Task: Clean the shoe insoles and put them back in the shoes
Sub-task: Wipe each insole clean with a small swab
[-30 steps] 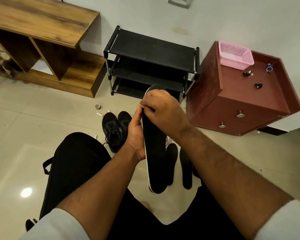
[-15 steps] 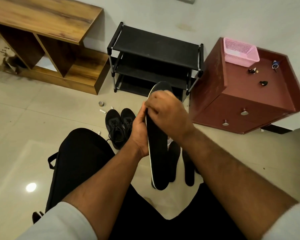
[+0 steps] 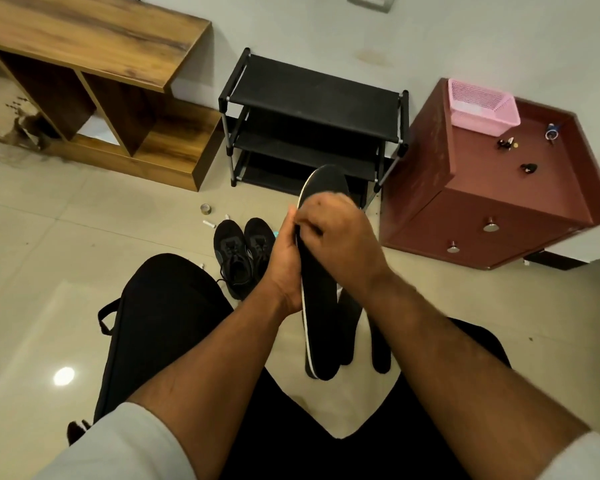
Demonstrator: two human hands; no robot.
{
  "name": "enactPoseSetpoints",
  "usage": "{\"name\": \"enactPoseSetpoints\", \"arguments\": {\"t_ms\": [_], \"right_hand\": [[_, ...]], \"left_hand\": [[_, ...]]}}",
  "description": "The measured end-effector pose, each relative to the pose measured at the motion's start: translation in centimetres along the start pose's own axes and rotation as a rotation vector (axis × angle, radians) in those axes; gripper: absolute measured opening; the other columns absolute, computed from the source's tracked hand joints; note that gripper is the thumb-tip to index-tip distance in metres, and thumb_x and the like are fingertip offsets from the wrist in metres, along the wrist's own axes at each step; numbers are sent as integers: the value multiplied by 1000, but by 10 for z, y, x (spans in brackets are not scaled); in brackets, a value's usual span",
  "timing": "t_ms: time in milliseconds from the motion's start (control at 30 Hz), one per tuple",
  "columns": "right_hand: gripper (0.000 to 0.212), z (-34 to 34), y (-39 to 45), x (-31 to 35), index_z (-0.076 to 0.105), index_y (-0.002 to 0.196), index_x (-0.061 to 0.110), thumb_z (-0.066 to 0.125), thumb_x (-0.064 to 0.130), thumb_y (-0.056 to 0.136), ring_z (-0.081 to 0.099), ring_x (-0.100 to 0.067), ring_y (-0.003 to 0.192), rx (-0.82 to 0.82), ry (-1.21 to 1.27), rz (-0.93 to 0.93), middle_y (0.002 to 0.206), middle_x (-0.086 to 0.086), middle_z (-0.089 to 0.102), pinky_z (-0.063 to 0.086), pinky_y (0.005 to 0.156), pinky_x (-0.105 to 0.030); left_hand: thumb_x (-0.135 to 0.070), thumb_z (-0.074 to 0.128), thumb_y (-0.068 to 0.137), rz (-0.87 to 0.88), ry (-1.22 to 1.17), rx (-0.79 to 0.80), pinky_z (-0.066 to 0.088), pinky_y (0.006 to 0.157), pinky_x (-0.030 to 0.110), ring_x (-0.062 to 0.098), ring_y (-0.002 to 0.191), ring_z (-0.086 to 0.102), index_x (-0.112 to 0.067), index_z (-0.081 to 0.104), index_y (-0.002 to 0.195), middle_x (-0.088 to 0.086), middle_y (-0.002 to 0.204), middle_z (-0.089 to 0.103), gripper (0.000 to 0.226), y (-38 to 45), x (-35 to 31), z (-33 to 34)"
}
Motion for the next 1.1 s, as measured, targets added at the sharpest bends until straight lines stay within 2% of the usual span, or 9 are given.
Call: {"name": "enactPoseSetpoints", "arguments": {"t_ms": [67,167,300,400,500,633,800,1000,1100], "right_hand": [[12,-7,21,-15,70,88,6,58,7,85,60,-18,85,-21,-16,22,88,-6,66,48,83,-31],[14,-11,40,-28,71,88,7,58,7,84,60,-19,86,1,-50,31,88,-5,66,51,81,-36],[12,-6,14,-7,69,91,8,59,9,85,59,-16,88,62,9,-55,91,-5,65,49,87,-35],[14,5,-24,16,71,95,7,61,9,86,59,-15,89,76,62,-84,93,-5,67,46,87,-26],[16,-3,-18,7,71,94,6,58,10,86,59,-14,91,42,55,-107,93,-5,67,44,89,-23],[11,-25,28,-33,71,88,6,63,5,81,62,-21,86,-4,-46,-69,88,-7,67,51,83,-39],[11,-33,34,-45,72,92,7,64,5,84,62,-17,88,38,-19,-45,91,-4,67,53,83,-41],[16,-14,-27,-31,72,93,7,58,13,87,58,-11,88,29,49,-45,92,-4,67,44,85,-18],[13,-16,-34,-27,73,90,6,61,10,85,59,-11,87,-23,36,-86,89,-4,68,44,86,-22]], "left_hand": [[-67,34,95,-11,81,-14,51,86,37,27,110,63,-18,71,118,15,120,67,65,-3,4,0],[-68,27,96,13,203,-40,48,73,37,29,97,59,-19,75,105,16,108,67,69,-3,0,-5],[-63,27,99,88,212,-49,56,78,36,23,93,71,-22,75,103,11,103,73,63,-5,-16,-6],[-61,27,99,111,200,2,59,72,28,17,91,73,-18,81,85,8,95,76,70,-5,-25,-5],[-66,35,95,66,195,16,55,90,36,25,104,69,-16,77,104,14,110,72,67,-7,-21,-5],[-55,52,88,31,181,94,50,74,39,29,90,62,-12,74,109,17,104,64,53,-9,-15,3],[-56,60,84,15,101,54,52,77,43,35,96,60,-1,59,130,24,114,60,72,-6,-19,-1],[-57,40,95,107,-31,42,49,87,43,28,94,66,-12,76,104,14,106,72,59,2,-34,-8],[-63,35,95,65,-41,41,47,87,42,27,94,64,-11,75,104,14,103,73,66,5,-27,-8]]}}
Point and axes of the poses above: each hand's wrist, its own y-axis towards the middle knuckle, its own z-axis out of the palm, x = y × z, the point moved 9 cm from there along y, towards the middle knuckle
